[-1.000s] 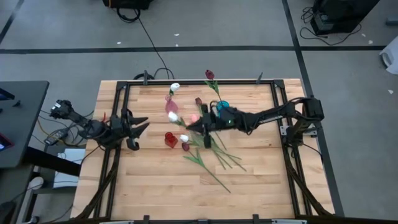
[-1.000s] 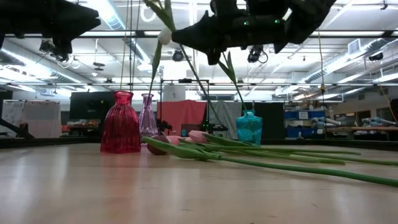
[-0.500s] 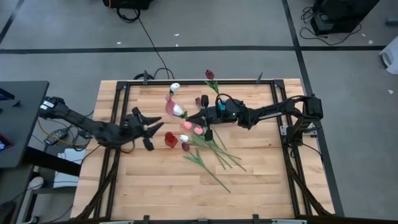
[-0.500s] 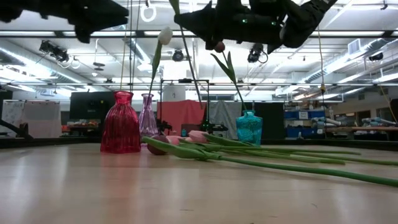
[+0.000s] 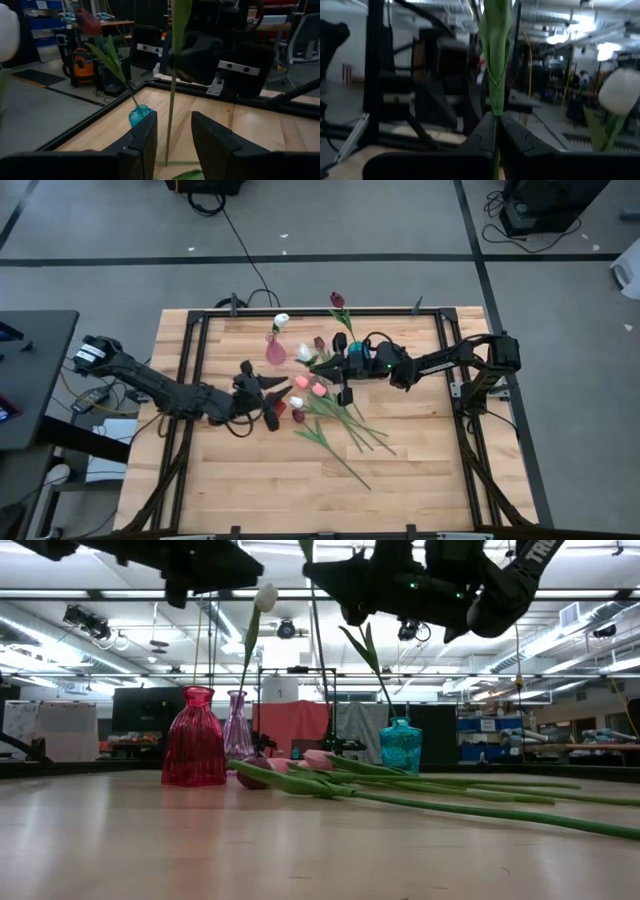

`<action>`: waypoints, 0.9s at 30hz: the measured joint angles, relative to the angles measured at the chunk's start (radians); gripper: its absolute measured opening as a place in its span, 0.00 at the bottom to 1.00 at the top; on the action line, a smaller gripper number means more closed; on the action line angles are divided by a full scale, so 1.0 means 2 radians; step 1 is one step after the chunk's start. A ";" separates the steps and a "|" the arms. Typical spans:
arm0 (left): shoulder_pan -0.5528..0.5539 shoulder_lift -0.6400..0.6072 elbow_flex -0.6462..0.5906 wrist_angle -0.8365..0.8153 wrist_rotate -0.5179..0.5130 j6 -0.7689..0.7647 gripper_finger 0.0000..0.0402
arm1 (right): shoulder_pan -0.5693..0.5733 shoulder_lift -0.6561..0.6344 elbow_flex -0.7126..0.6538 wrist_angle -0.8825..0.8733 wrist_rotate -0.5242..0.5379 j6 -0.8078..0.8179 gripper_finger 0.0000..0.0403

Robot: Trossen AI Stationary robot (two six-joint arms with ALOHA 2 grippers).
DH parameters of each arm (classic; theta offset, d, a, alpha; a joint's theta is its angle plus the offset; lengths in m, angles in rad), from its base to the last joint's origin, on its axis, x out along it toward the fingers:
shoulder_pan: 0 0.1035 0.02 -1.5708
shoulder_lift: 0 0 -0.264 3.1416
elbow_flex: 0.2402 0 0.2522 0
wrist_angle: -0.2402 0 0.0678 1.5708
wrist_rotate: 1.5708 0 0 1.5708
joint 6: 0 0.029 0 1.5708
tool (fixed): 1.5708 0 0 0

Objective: Sort flowers into vase by color
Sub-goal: Put the top white flower into the pink vase

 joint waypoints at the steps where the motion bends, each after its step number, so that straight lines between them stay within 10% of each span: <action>1: 0.003 0.009 0.002 0.008 0.001 0.000 0.31 | 0.000 0.000 -0.003 0.013 -0.001 0.000 0.05; 27: 0.107 0.102 0.040 0.085 0.216 0.015 0.31 | 0.046 0.003 -0.008 0.071 0.042 -0.044 0.05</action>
